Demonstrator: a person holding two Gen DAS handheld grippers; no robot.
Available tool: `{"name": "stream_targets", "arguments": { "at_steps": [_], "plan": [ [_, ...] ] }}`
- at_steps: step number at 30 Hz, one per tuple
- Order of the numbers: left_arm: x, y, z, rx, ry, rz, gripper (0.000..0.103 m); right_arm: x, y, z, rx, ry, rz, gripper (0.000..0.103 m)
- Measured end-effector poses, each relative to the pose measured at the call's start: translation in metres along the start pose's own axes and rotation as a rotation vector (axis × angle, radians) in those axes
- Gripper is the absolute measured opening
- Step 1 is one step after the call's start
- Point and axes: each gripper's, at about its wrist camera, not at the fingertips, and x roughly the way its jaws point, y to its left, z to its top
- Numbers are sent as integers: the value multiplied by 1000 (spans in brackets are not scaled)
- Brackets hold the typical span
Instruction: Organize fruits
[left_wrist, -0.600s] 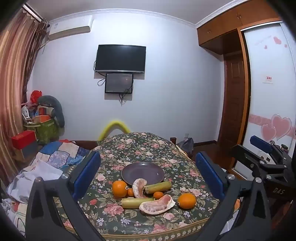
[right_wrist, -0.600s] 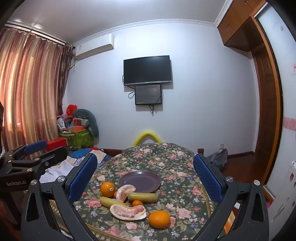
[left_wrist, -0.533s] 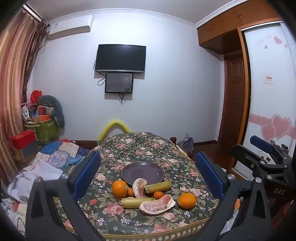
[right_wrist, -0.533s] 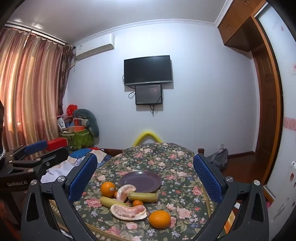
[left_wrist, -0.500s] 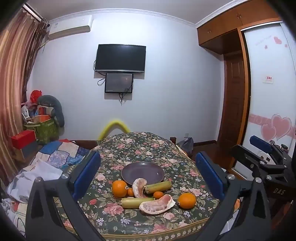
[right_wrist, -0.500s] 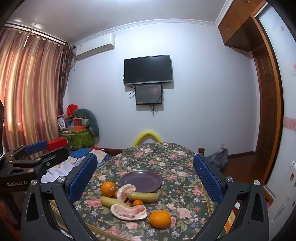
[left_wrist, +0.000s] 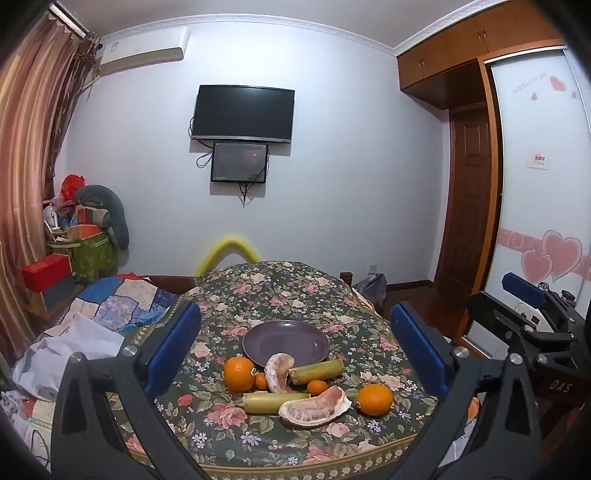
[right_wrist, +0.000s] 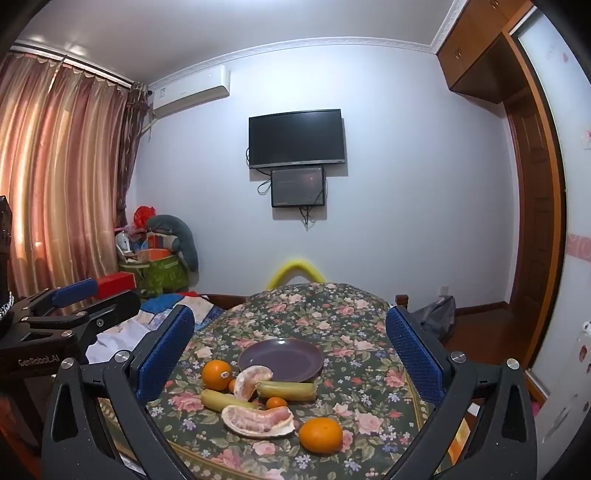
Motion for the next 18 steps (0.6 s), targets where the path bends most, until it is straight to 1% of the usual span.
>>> {"name": "stream_targets", "arguments": {
  "at_steps": [18],
  "plan": [
    [-2,2,0,-4,3,-1,103,0,0,1,9,1,8,103]
  ]
}}
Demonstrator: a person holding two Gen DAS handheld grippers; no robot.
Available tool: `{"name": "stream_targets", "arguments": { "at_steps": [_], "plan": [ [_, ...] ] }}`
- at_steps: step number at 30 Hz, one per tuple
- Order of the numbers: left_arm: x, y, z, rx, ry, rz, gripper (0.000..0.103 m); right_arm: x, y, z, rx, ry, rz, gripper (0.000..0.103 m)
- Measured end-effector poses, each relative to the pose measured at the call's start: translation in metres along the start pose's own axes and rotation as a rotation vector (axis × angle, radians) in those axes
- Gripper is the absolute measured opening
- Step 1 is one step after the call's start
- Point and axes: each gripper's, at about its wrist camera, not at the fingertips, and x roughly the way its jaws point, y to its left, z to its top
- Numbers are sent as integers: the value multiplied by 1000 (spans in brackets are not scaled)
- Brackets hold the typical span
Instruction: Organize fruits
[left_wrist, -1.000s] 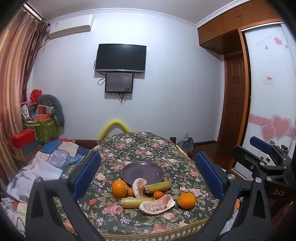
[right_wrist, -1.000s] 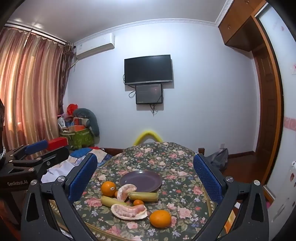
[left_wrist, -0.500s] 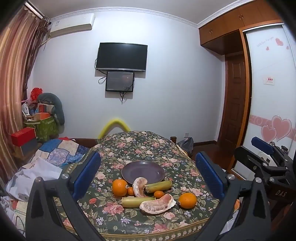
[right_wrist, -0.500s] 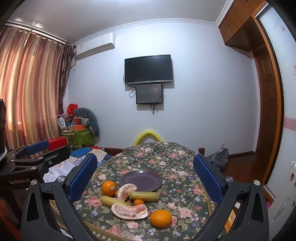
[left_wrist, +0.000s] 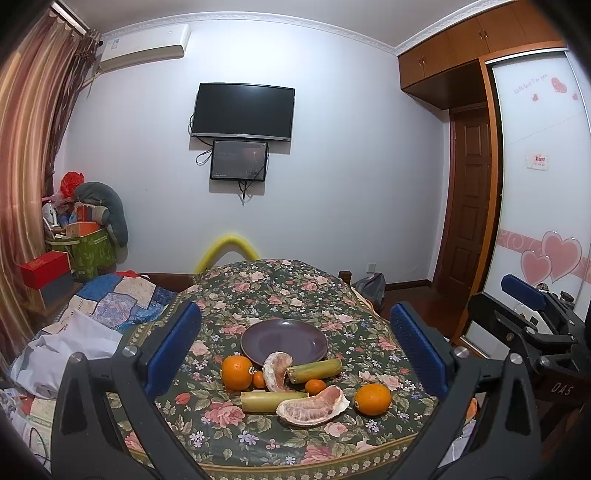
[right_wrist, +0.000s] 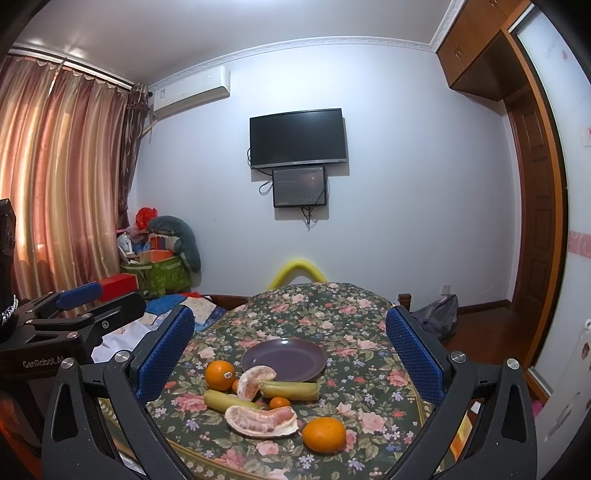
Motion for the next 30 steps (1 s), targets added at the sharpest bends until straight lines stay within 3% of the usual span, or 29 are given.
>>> {"name": "stream_targets", "arguments": {
  "at_steps": [30],
  "plan": [
    [3,-8,2,9,12,-8,103,-1,-1,1,-4,2,1,103]
  ]
}}
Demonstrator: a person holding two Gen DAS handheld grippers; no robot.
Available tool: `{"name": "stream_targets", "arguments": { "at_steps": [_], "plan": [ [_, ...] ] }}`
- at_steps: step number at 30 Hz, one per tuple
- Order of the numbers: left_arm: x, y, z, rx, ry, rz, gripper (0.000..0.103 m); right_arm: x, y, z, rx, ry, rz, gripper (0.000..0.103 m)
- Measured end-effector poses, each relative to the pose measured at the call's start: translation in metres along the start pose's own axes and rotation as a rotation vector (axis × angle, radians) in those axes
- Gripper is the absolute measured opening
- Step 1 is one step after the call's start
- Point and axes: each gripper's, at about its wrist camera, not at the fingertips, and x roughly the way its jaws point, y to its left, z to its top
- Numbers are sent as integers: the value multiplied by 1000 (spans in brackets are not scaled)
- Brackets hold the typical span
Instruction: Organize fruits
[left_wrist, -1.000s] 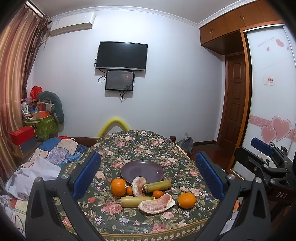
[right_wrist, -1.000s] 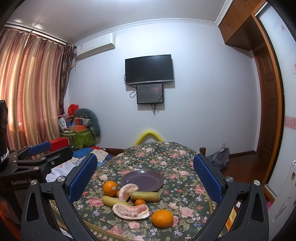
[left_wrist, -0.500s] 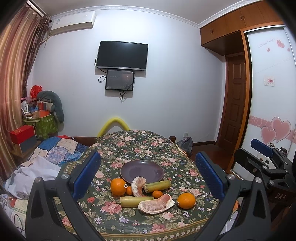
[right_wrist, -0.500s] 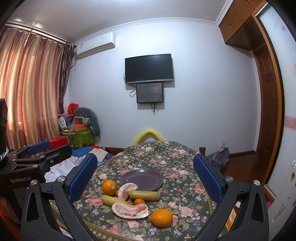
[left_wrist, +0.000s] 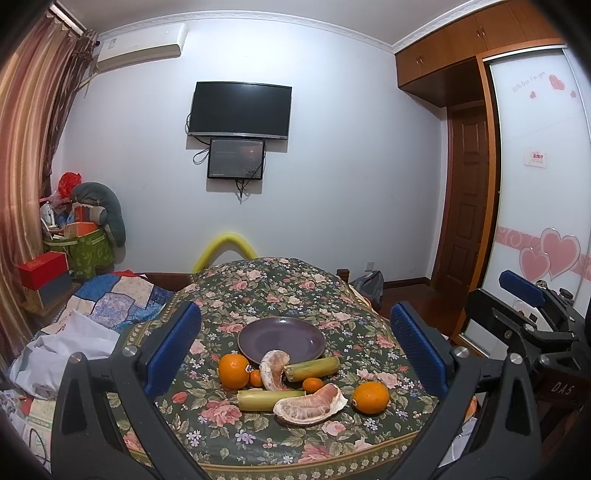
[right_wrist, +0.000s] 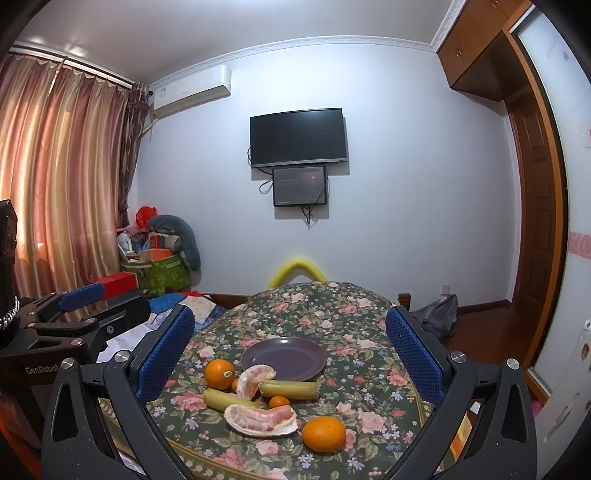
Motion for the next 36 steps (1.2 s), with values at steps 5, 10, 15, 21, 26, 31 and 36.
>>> {"name": "stream_targets", "arguments": {
  "at_steps": [5,10,15,21,26,31,36],
  "plan": [
    [1,-1,0,2,-1,0,103,0,1,1,0,-1,-1,103],
    [1,-1,-1,0,-5,2,103,0,1,-1,1,-1,1,103],
    [1,0,-2,-1,-3,0,103,1,2,-3,-5,3,-4,103],
    [4,2,-4,-4,10,-16,103,5,1,-8,-14,32,-14,103],
    [16,0,-7,19,36,0,103,13,-4,-17,-12,68,-40,103],
    [39,-2,-14,15,96,-25,94,28,-19,-33,-1,147,-56,103],
    [69,-5,-30,14,192,-55,82,48,-38,-54,24,254,-58,102]
  ]
}}
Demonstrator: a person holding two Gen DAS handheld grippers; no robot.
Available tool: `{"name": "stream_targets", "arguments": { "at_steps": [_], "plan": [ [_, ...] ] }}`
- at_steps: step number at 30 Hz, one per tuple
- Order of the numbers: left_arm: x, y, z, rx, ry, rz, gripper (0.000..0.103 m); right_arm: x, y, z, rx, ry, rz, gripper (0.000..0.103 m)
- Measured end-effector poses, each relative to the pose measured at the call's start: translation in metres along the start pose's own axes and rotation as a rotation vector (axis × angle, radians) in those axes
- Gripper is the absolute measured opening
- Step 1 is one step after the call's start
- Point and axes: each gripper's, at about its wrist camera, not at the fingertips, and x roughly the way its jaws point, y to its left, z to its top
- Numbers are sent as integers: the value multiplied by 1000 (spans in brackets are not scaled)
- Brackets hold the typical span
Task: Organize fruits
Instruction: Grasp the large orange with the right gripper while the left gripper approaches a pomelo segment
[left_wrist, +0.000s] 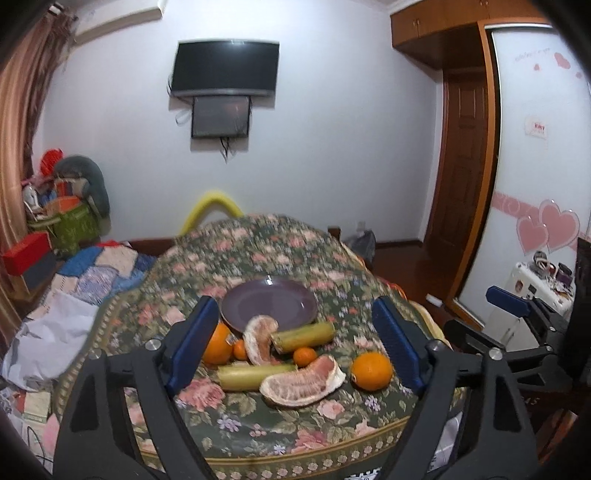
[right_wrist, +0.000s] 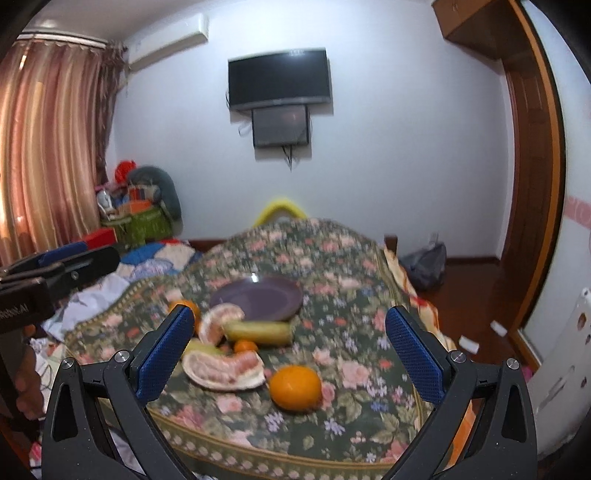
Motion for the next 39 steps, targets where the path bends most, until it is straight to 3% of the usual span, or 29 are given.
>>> {"name": "stream_targets", "arguments": {
  "at_steps": [6,11,22,32,36,39],
  "plan": [
    [44,-3,-19,2,132,-26,74,30,-16,-18,28,118,19,89],
    [77,3,-35,-19,229,-36,73,56,-25,-36,59,221,56,75],
    [136,21,-73,-43,419,-56,73,99,-27,-63,85,356,134,74],
    [160,22,-93,-63,489,-96,73,130,-21,-83,81,441,165,73],
    [162,20,-96,-66,521,-118,56,134,-20,-85,62,449,142,64],
    [159,17,-99,-70,542,-140,54,131,-25,-85,81,450,157,64]
  ]
}}
